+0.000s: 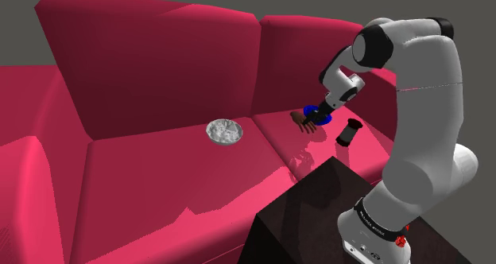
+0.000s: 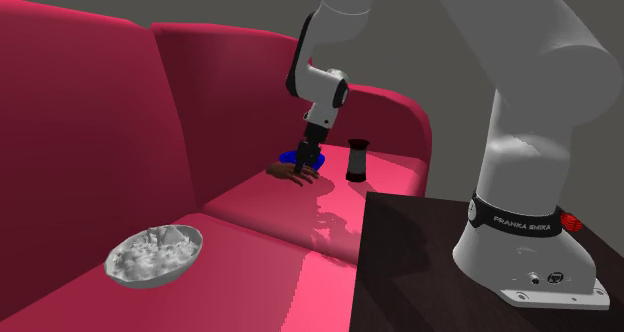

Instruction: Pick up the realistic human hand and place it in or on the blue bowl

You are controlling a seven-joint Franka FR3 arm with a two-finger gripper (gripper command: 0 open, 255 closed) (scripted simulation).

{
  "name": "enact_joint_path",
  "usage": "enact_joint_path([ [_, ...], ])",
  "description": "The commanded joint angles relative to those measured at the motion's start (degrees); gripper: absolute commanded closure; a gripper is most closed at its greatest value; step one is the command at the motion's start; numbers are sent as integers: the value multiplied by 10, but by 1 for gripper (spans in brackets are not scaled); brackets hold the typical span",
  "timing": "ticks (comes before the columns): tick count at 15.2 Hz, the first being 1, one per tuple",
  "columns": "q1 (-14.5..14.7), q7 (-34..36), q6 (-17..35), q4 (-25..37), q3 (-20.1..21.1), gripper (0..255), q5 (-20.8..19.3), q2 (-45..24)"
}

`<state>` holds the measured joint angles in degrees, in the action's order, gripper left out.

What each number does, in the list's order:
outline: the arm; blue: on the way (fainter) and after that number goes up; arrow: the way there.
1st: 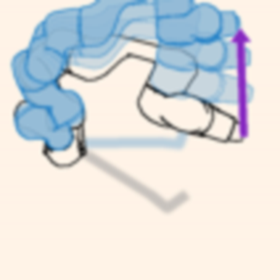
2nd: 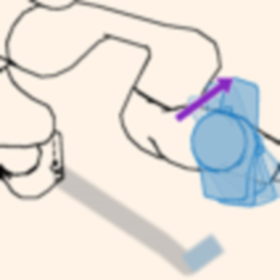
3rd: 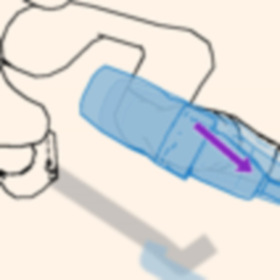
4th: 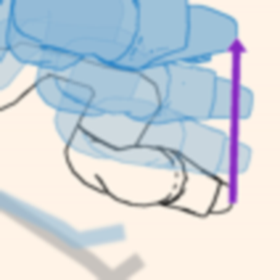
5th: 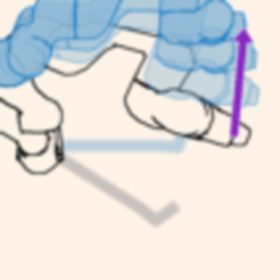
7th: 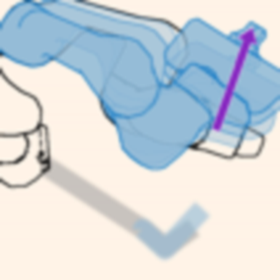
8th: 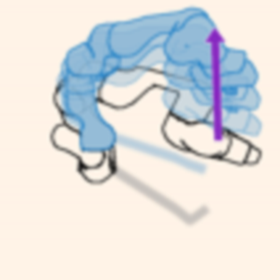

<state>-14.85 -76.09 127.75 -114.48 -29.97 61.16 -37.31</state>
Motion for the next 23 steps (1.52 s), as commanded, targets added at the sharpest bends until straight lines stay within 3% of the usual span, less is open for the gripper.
enact_joint_path([
  [1, 5, 9, -5, -6, -8, 255, -11, 15],
  [17, 43, 86, -47, -27, -58, 255, -99, 117],
  [23, -38, 90, -135, 142, -50, 255, -95, 12],
])
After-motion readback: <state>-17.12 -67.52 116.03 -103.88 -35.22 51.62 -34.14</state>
